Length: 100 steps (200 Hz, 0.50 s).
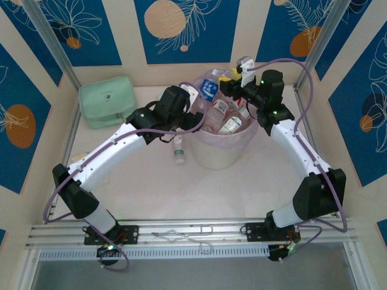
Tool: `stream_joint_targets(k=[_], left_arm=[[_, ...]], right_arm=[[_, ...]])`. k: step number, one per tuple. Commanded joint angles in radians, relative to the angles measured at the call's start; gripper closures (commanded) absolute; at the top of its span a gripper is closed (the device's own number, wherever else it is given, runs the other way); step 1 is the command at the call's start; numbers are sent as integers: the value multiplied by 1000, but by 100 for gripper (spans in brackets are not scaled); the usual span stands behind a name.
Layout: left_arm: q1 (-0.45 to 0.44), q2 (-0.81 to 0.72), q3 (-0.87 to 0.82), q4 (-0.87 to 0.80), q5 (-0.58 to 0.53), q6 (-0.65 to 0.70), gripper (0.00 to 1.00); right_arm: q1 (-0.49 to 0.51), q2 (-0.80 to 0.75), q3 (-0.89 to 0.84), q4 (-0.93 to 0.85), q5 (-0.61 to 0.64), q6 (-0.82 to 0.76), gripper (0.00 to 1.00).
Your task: Put the plastic bottles in the bin
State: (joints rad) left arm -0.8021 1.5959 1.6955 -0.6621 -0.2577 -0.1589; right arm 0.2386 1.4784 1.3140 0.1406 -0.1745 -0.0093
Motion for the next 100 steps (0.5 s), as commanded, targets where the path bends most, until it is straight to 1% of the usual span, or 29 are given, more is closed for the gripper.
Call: stream_joint_targets(k=[1,33,56,71,82,100], left_arm=[[11,-30,12,2,24,7,17],[12,-45,12,7,26,10,16],[23,-72,11,12,46,7,15],[37,-104,10,22,63,-6,12],[50,-137,2,35,78,-16,11],[78,-199,-24,53,98,-38,11]], right_arm=[[12,104,-82,-357,50,117,49],[13,113,-114,-323,49,144,48],[15,77,-98,-328,34,133,42],[15,38,-58,-355,29,114,33],[15,13,-21,-379,29,100,24],[15,-20,32,-408,33,74,11]])
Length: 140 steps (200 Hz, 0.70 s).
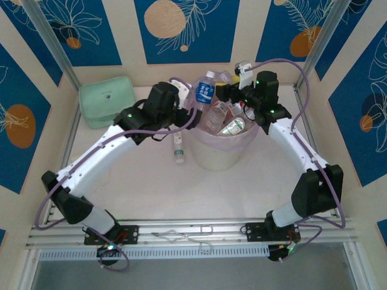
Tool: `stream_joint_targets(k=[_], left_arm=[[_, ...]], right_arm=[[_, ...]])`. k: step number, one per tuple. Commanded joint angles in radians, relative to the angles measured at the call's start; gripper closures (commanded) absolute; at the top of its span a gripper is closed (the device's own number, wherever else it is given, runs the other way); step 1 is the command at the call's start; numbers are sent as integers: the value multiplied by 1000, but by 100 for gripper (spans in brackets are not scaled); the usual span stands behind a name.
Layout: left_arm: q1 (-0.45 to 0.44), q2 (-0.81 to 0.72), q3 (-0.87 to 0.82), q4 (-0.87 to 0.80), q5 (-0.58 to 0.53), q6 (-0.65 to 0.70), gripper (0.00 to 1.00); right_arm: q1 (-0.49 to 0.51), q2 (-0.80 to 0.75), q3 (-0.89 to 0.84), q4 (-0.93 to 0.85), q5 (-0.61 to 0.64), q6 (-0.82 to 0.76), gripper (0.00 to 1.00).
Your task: Put the plastic bottles in the bin
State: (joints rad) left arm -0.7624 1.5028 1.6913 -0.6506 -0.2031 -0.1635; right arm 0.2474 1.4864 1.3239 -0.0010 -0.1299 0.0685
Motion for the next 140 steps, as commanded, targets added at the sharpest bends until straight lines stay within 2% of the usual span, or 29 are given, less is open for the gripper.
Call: stream_joint_targets(k=[1,25,69,109,140], left_arm=[[40,-110,-23,42,43,-35,11],[96,-184,-87,45,57,-66,11],[153,-237,-274,65,64,-140,12],[154,-207,-515,253,60,-294,17],[153,-94,-610,388,76,-408,13]], right_arm=[[6,-30,26,-267,-11,-5,10],[4,-67,82,-268,-21,-16,3],[-2,-97,181,-275,-20,-24,0],[-8,-86,209,-273,-17,27,5],[-16,-136,155,-253,-18,69,9]])
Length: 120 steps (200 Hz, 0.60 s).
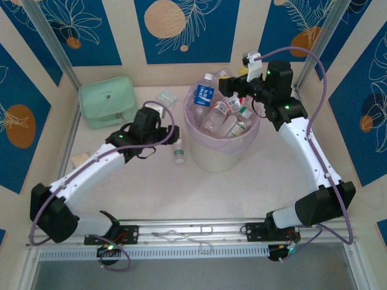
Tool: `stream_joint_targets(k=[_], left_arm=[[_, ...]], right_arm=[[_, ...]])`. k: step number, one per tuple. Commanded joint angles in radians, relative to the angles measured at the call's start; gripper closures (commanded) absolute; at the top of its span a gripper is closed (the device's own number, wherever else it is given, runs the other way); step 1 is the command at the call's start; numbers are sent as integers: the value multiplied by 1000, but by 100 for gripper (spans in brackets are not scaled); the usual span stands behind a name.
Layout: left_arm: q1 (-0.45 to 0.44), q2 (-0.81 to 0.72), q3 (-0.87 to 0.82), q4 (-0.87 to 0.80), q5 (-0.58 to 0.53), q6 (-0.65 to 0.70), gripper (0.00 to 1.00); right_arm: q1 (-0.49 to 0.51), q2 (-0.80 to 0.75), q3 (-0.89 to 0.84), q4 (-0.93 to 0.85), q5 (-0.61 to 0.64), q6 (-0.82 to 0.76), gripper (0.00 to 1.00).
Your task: Put the plastic bottles in the bin
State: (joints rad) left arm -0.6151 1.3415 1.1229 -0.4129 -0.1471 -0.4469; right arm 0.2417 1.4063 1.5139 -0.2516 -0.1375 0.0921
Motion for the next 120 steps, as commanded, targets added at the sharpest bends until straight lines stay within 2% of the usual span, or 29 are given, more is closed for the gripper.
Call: stream_joint_targets(k=[1,35,60,88,120], left_arm=[[6,70,-42,152,18,-127,13],[6,186,-62,218,-24,-171,11],[8,269,-72,249,-21,-211,14],[8,342,-95,307,-13,-240,19],[8,407,-95,332,-6,-247,29]], right_arm=[[-11,-59,-36,-4,-12,46,9],[-57,-158,-86,-72,-17,90,13],[-143,-240,-146,-112,-67,178,19],[-244,-322,-221,-139,-156,265,20],[-297,-380,-255,-241,-132,296,16]])
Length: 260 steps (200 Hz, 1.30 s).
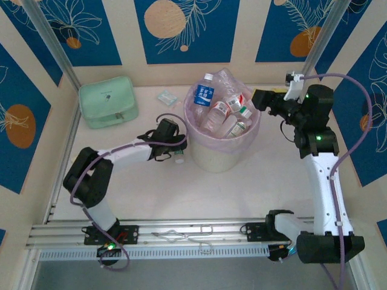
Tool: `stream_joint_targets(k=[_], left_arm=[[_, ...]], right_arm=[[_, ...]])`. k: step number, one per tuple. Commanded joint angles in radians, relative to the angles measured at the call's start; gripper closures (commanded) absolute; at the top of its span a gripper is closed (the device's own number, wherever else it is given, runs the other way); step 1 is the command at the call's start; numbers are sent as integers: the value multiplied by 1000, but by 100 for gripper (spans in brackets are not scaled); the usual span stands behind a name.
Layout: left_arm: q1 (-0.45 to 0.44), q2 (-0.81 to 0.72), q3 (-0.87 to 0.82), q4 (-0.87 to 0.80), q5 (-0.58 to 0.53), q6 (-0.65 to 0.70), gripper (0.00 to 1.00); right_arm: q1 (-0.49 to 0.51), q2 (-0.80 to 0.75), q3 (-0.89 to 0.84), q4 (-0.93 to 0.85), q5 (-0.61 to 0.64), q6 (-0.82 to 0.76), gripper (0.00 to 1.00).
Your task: Put the plastic bottles in the bin
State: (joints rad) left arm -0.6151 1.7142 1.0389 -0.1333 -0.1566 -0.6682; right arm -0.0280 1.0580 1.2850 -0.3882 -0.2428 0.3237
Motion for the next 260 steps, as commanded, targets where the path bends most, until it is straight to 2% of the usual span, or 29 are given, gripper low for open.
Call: stream_joint_targets(k=[1,34,59,84,128,172,182,204,224,231,260], left_arm=[[8,35,-10,53,4,-26,29],[23,27,-16,46,-5,-16,46],[41,-5,-14,10,-7,7,52],[56,-93,-17,-62,-45,56,56],[77,-331,63,-302,-114,205,56],[76,-456,162,-437,-55,231,61],[77,-485,158,-421,-58,219,56],[78,-474,117,-375,-109,147,28],[80,-393,47,-257,-60,37,4],[80,-360,24,-205,-48,-3,1],[80,-216,-27,-39,-42,-130,0]], right_arm=[[-28,-33,-27,-106,-26,65,16],[-59,-97,-118,-96,-46,120,16],[-68,-115,-170,-74,-65,135,16],[-74,-117,-178,-80,-67,126,16],[-109,-133,-202,-72,-59,155,16],[-136,-154,-248,-9,-112,213,17],[-138,-157,-244,-22,-109,202,17],[-138,-157,-246,-38,-117,187,17],[-137,-159,-257,-48,-114,174,16],[-138,-162,-256,-58,-111,164,16],[-141,-181,-256,-104,-96,117,16]])
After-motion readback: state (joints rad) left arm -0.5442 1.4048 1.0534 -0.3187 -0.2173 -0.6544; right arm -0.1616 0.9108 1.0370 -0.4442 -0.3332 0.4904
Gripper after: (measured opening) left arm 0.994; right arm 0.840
